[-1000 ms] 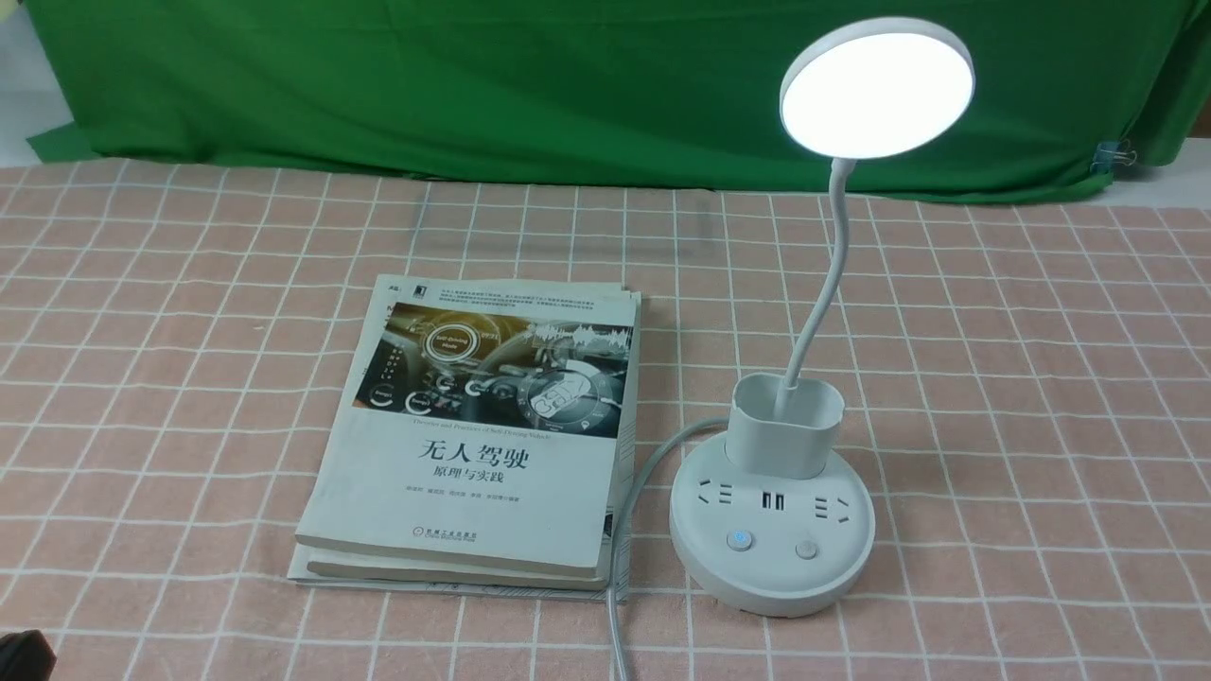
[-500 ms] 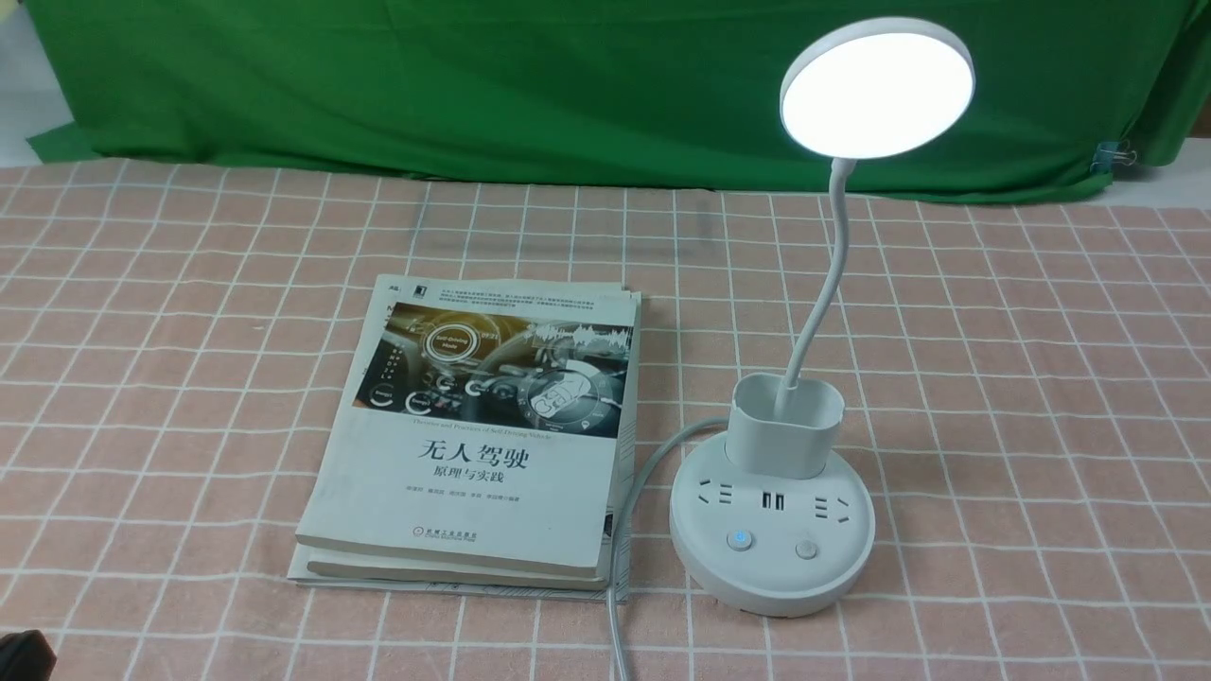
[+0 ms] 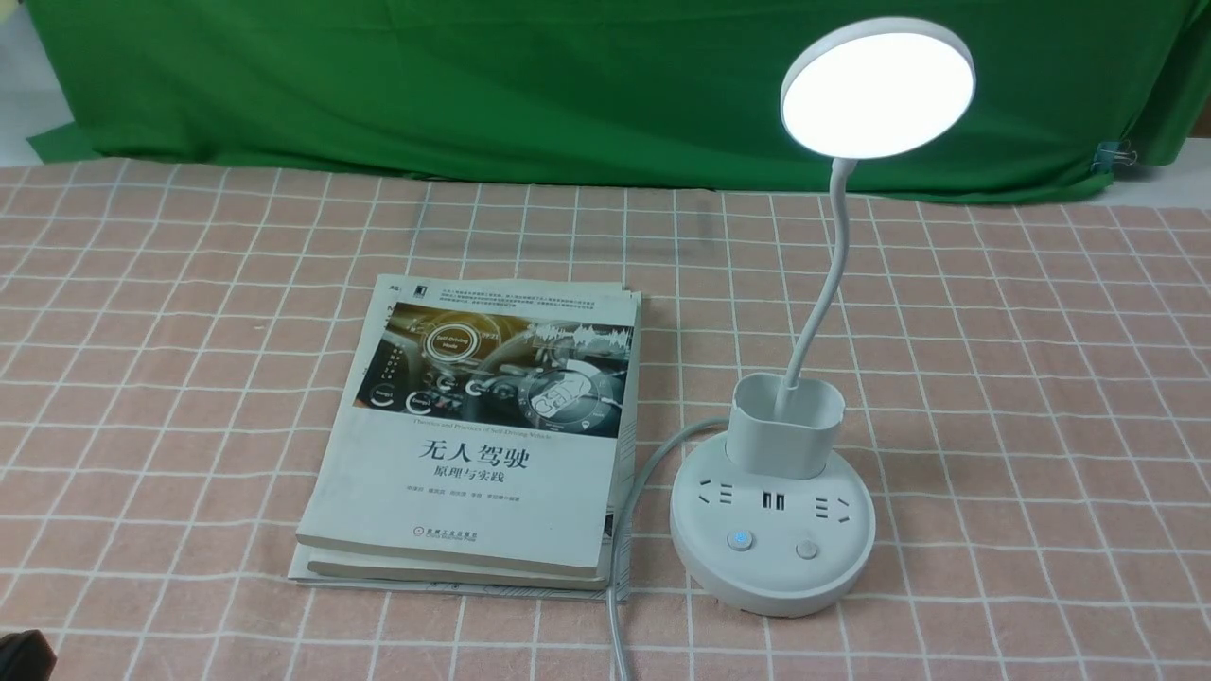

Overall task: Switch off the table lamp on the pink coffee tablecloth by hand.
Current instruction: 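Press the power button on the lamp base to turn the lamp off with the right gripper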

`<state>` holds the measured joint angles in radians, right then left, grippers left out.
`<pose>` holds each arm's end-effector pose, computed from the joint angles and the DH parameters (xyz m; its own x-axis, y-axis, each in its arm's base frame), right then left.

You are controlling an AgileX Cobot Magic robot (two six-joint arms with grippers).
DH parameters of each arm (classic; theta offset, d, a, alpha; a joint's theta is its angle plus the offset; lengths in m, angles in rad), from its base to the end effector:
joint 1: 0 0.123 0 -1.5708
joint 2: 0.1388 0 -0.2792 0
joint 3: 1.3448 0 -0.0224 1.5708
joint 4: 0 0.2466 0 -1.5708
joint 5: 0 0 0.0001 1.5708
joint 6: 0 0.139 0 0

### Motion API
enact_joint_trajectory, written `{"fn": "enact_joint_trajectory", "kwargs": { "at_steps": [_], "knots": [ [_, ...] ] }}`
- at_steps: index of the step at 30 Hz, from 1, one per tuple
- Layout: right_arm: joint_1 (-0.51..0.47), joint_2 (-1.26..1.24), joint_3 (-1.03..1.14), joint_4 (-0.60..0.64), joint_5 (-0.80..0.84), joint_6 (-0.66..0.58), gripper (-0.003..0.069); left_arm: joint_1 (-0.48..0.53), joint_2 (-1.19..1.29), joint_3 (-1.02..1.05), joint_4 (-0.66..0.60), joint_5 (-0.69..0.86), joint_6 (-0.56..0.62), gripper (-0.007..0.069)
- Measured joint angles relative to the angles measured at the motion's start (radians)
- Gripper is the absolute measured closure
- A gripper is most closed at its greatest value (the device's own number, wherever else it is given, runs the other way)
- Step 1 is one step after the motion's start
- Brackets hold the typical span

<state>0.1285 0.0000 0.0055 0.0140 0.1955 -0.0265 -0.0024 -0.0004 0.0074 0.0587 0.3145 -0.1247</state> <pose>0.1046 0.0139 0.1882 -0.1109 -0.0272 -0.9935 -0.1322 0.9911 -0.0124 0.1027 0.0023 0.1713 -0.2301 -0.0683 -0.9708 -0.0312 0.9975 -0.0628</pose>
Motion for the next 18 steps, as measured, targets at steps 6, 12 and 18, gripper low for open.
{"fn": "enact_joint_trajectory", "kwargs": {
  "at_steps": [6, 12, 18],
  "knots": [
    [0.000, 0.000, 0.000, 0.125, -0.165, 0.295, 0.0419, 0.000, 0.000, 0.000, 0.000, 0.000, 0.000, 0.0618],
    [0.000, 0.000, 0.000, 0.143, -0.339, 0.410, 0.0423, 0.000, 0.000, 0.000, 0.000, 0.000, 0.000, 0.0618],
    [0.000, 0.013, -0.014, 0.145, -0.268, 0.433, 0.0425, 0.000, 0.000, 0.000, 0.000, 0.000, 0.000, 0.0618]
  ]
}}
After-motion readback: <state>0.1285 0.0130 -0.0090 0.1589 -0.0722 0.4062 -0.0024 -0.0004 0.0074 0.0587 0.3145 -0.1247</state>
